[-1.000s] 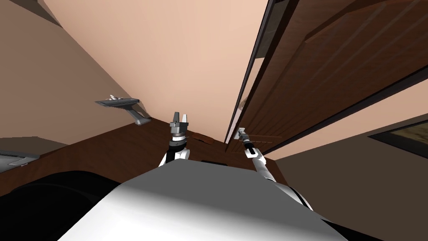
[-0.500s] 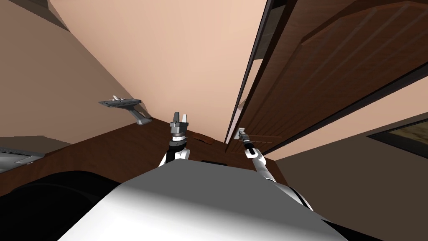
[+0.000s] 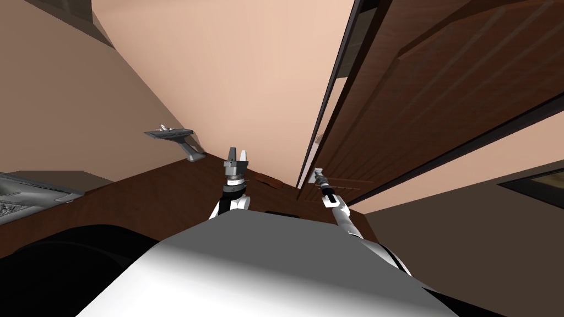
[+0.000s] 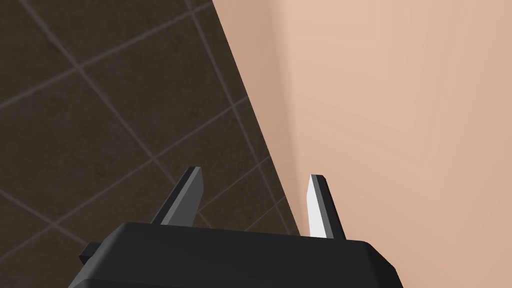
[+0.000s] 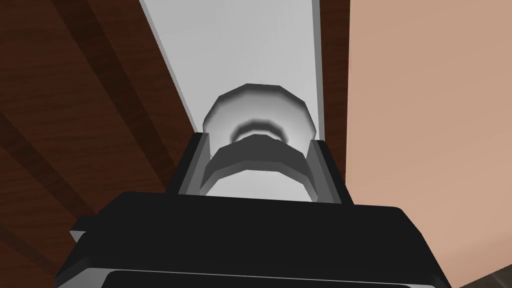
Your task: Pull the door open
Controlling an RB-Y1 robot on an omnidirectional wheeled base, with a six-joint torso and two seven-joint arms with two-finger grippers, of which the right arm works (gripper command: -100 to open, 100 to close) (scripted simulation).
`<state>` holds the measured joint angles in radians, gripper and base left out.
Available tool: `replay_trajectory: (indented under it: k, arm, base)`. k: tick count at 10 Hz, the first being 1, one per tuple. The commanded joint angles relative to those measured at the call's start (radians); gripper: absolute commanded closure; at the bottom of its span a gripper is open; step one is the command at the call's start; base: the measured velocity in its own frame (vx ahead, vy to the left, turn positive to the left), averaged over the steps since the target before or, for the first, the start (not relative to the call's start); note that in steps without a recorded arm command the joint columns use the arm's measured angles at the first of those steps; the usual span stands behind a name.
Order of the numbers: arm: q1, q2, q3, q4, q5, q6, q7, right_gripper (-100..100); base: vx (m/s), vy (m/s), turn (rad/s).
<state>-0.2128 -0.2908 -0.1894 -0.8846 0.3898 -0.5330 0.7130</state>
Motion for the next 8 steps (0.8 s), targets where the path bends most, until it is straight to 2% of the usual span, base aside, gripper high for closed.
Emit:
replay_trajectory:
  k: [1, 3, 4, 6, 7, 8]
  arm:
    - [0.0, -0.001, 0.0, -0.002, -0.011, 0.001, -0.029, 100]
    - [-0.003, -0.002, 0.006, 0.001, -0.049, 0.002, -0.092, 100]
    - [-0.003, -0.002, 0.006, 0.001, -0.049, 0.002, -0.102, 100]
    - [-0.006, -0.003, 0.012, 0.004, -0.092, 0.004, -0.164, 100]
    - [-0.006, -0.003, 0.012, 0.004, -0.092, 0.004, -0.179, 100]
    - [-0.008, -0.003, 0.015, 0.006, -0.115, 0.005, -0.214, 100]
  base:
    - [-0.04, -0.038, 0.04]
    - [-0.047, -0.044, 0.077]
    - [-0.038, -0.043, 0.05]
    - [-0.042, -0.037, 0.08]
    - [-0.049, -0.043, 0.063]
    - [-0.047, -0.041, 0.09]
